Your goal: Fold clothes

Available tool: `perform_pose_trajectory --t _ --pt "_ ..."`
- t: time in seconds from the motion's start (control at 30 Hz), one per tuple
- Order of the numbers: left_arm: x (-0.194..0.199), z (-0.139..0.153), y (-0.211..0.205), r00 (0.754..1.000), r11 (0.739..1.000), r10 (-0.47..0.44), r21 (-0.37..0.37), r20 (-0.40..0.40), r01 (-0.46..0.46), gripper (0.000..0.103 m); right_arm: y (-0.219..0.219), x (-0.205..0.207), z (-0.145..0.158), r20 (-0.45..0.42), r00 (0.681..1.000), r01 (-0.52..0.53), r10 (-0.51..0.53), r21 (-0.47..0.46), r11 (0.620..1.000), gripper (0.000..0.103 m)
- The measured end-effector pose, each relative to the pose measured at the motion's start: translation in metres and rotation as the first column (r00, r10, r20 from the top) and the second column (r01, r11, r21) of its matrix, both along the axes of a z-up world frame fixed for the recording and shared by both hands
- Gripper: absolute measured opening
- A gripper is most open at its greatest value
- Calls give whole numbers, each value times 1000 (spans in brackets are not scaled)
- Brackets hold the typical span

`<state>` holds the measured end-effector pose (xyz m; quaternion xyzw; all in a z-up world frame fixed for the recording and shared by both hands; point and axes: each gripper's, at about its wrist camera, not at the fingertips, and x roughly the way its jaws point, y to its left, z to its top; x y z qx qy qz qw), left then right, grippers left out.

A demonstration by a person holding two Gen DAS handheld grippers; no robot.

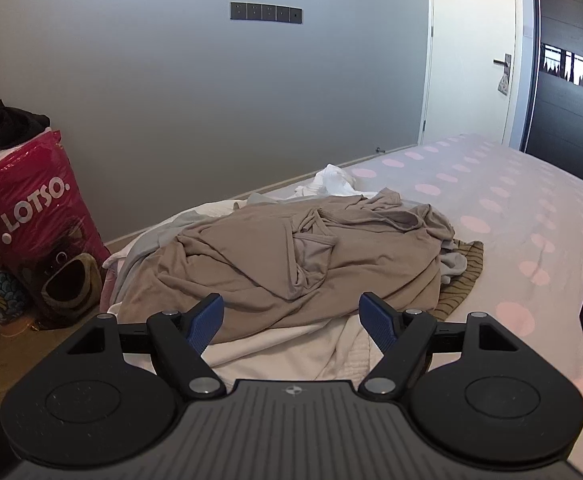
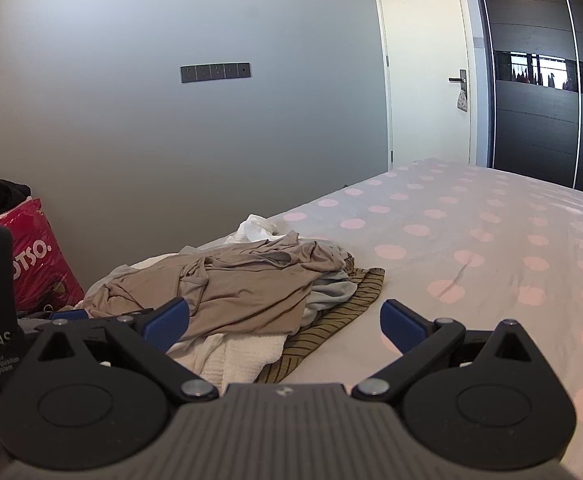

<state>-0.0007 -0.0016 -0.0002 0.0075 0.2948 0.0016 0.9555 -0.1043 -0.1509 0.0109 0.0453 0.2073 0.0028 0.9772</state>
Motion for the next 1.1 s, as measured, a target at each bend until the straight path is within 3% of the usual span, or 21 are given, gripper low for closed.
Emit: perform_pose_trajectory --t 0.17,0.27,0.57,0.9,1.1 --pt "-2 -1 -5 1000 1000 -6 -13 6 6 74 3 0 1 -1 1000 7 -7 -1 1000 102" --pt "-8 2 1 1000 998 -4 -59 25 6 73 10 0 3 -2 1000 15 -15 -5 1000 102" --pt "-3 4 10 1000 997 5 -71 14 -4 70 7 2 3 0 1000 5 -5 4 1000 102" --pt "-2 2 6 1000 1000 17 -26 1 -17 70 8 2 1 4 1000 -5 5 1 1000 102" --pt "-2 3 9 1000 999 28 -41 4 -28 70 7 4 1 -2 1000 -17 17 14 1000 102"
